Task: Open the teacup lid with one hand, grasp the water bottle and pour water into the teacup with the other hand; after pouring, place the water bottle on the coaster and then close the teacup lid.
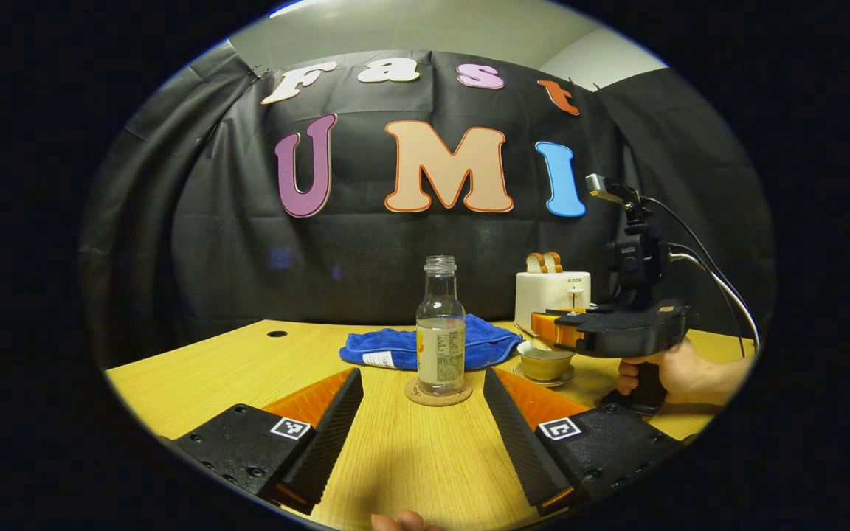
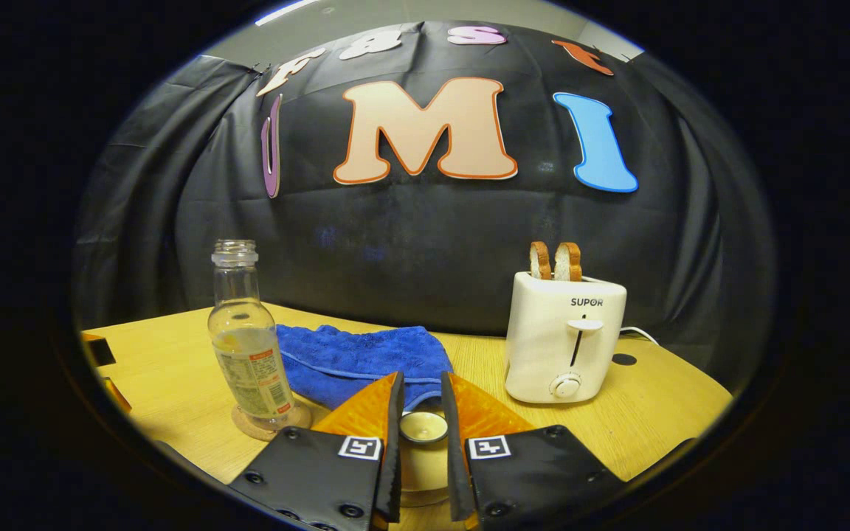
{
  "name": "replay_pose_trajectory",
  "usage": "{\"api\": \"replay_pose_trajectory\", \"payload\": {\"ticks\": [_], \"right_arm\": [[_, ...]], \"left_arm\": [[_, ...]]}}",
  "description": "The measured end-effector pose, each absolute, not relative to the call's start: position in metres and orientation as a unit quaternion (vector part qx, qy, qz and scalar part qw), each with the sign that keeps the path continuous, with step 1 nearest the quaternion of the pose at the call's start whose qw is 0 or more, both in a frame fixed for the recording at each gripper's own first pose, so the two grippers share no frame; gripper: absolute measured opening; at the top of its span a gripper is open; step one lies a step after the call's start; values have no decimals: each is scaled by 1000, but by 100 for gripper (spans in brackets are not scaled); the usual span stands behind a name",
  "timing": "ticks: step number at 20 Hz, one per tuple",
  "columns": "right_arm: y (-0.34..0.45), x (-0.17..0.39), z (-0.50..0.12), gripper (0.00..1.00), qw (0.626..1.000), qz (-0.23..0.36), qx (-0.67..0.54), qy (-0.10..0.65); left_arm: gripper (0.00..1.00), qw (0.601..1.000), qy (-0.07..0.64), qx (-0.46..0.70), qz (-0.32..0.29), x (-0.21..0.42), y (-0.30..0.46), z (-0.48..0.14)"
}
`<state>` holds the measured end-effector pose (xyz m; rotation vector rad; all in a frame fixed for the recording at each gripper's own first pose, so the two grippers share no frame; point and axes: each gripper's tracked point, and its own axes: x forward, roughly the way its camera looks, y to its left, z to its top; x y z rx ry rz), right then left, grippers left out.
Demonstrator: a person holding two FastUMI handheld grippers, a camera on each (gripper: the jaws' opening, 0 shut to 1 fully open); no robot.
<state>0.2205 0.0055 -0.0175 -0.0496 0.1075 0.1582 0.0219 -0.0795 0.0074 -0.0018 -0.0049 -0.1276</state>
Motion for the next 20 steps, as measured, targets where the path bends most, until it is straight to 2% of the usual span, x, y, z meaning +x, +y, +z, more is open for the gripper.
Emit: {"api": "replay_pose_trajectory", "payload": {"ticks": [20], "right_arm": [[10,222,-26,29,994,75,-39,67]], "left_arm": [[96,998,-2,-1,-64,23,-79,8]]}}
